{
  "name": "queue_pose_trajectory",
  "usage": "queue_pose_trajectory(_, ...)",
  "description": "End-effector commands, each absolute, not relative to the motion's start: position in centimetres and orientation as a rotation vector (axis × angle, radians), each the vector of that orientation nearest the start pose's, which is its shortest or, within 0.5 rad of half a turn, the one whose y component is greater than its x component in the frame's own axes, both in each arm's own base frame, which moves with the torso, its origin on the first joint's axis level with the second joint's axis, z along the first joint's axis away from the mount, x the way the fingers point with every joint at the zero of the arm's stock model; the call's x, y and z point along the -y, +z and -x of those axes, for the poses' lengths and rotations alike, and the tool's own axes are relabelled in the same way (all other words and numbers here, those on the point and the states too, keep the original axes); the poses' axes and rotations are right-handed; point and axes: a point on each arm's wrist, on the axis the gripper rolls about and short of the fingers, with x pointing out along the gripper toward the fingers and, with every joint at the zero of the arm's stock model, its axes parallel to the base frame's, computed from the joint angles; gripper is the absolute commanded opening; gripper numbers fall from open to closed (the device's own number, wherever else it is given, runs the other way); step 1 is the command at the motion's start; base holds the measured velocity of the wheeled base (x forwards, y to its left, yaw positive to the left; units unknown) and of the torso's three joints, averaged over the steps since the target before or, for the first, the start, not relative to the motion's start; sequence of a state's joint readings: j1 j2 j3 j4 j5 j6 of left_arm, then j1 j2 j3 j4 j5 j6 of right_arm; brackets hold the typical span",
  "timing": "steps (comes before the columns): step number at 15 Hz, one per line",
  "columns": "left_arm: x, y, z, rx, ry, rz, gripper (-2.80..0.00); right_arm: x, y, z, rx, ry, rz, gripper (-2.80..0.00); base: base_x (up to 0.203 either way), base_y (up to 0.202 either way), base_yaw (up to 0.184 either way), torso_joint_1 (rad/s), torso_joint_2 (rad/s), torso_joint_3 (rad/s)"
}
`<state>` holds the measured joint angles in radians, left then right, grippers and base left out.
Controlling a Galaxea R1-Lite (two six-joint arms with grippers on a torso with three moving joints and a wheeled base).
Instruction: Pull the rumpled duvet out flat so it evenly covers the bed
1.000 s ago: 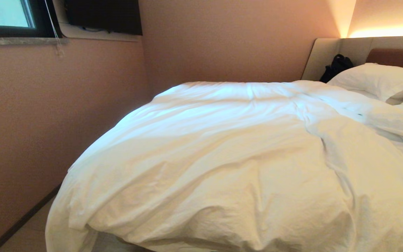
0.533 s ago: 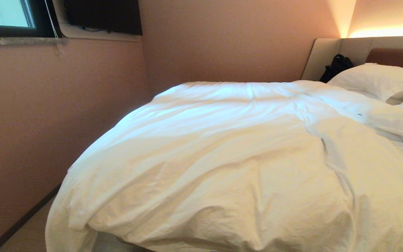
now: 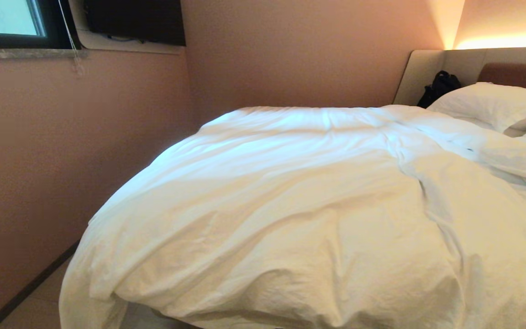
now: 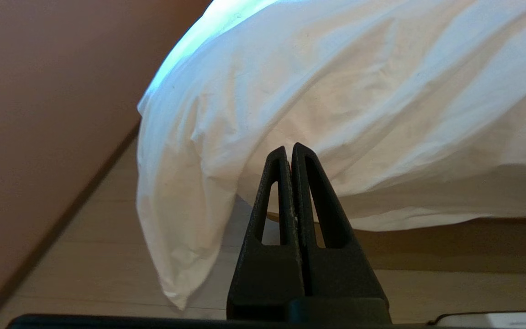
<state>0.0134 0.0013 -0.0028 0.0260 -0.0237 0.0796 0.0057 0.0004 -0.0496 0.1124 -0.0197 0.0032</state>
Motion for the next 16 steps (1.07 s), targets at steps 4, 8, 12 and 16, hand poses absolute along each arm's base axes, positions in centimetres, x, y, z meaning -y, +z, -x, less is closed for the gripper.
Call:
queue_pose_trajectory(4,0.08,7.37,2.29,-0.024,-0.008,-0.067,-2.8,0.06,7.74,2.69,-0.064,-0.014,-0.002,-2.8,0.0,0.0,0.0,0.0,0.0,0.0)
queue_pose_trajectory(8,0.08,7.37,2.29,-0.024,-0.009,-0.069,-2.8,0.06,7.74,2.69,-0.064,-0.014,-0.002,-2.8,0.0,0.0,0.0,0.0,0.0,0.0)
queue_pose_trajectory(12,0.08,7.37,2.3,-0.024,-0.008,-0.067,-2.8,0.06,7.74,2.69,-0.064,-0.014,-0.002,-2.8,0.0,0.024,-0.003,0.001,0.0,0.001)
queue_pose_trajectory(16,0.08,7.37,2.29,-0.024,-0.007,-0.067,-2.8,0.06,7.97,2.76,-0.056,-0.014,-0.002,-2.8,0.0,0.185,-0.001,0.002,0.0,0.004)
